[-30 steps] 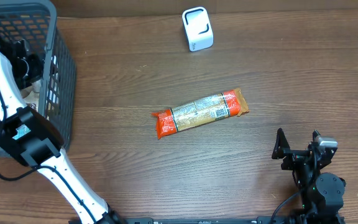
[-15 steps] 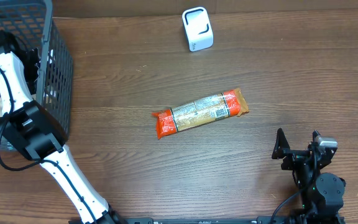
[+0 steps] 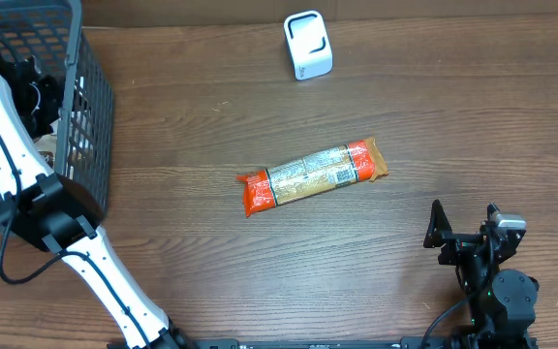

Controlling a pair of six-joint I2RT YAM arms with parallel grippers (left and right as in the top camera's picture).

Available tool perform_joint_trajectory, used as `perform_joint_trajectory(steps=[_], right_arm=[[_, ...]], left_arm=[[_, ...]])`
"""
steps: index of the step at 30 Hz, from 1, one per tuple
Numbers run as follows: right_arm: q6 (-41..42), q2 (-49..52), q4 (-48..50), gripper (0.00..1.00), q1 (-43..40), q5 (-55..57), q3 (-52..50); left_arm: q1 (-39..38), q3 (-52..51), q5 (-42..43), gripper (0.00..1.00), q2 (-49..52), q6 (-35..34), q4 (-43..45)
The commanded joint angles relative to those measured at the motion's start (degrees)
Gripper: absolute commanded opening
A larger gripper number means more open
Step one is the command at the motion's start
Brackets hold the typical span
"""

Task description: Scan the item barcode

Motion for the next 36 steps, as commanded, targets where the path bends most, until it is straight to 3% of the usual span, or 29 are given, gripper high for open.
perform_joint_trajectory(steps=[1, 11, 22, 36], right_arm=[[0.15, -0.50, -1.09, 1.00, -0.24, 0.55, 0.46], [0.15, -0.50, -1.09, 1.00, -0.22, 0.55, 0.46], [0.15, -0.50, -1.09, 1.00, -0.22, 0.55, 0.46], [0.15, -0.50, -1.09, 1.00, -0.22, 0.55, 0.46]], left_arm=[[-0.87, 4.00, 1.38, 0.79, -4.35, -0.74, -1.99], [-4.15, 0.04, 0.94, 0.80, -11.56, -1.18, -1.99], [-4.72, -21.66, -2.29, 0.79, -22.18, 1.86, -1.97], [-10.47, -28.00, -1.62, 0.81, -37.20, 2.25, -1.97]])
